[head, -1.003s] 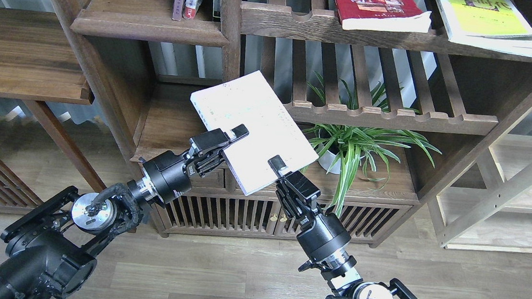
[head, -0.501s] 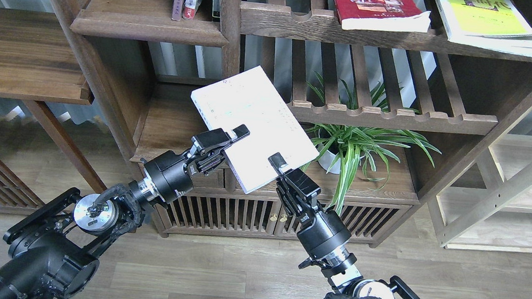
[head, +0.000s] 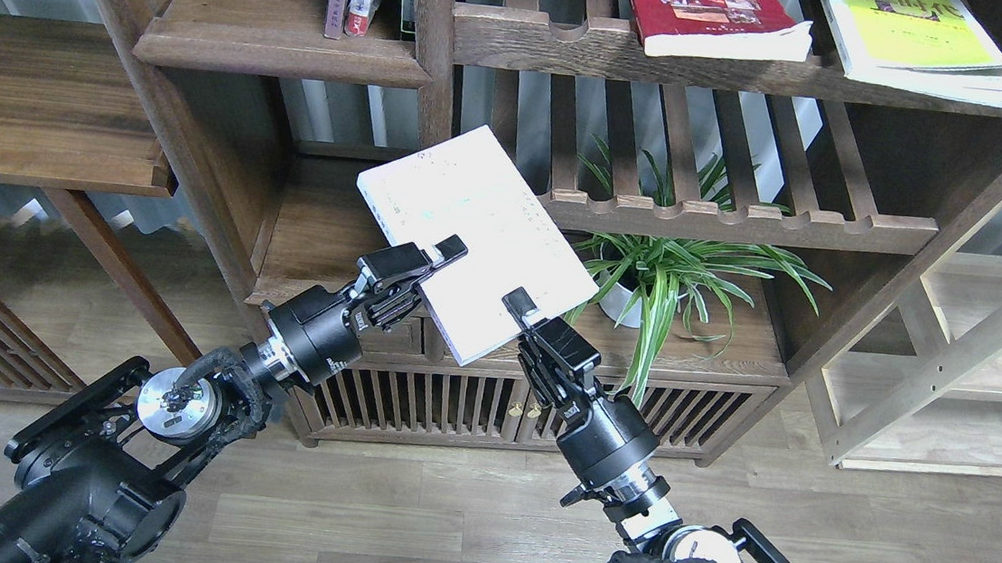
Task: Organize books on shelf
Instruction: 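Grasp the white book's edge with the left gripper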
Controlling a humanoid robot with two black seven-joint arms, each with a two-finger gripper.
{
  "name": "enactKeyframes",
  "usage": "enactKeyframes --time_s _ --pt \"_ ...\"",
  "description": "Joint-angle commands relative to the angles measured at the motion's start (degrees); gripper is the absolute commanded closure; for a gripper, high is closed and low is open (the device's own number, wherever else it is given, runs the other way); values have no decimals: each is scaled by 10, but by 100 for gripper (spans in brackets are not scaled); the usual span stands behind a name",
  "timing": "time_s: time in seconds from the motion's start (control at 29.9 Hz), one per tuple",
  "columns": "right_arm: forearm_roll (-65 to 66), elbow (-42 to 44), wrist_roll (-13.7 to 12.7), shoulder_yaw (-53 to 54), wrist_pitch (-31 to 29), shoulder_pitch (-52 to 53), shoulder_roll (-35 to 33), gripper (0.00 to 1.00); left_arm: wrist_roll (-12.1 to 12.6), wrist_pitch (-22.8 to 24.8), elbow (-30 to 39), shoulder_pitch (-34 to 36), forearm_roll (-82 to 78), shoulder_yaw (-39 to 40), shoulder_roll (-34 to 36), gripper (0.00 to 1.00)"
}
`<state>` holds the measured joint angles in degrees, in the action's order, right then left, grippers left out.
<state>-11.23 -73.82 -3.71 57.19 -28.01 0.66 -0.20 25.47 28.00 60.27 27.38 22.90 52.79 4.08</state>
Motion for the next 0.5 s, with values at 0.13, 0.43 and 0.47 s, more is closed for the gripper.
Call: enactKeyframes --time_s 0.13,0.43,0.47 --pt "6 0 1 7 0 0 0 42 1 0 0 -1 -1 -5 1 99" --pt "8 1 1 7 0 0 0 36 2 0 -1 -1 -1 -6 1 99" --pt "8 1 1 7 0 0 0 36 2 0 -1 -1 -1 -6 1 99"
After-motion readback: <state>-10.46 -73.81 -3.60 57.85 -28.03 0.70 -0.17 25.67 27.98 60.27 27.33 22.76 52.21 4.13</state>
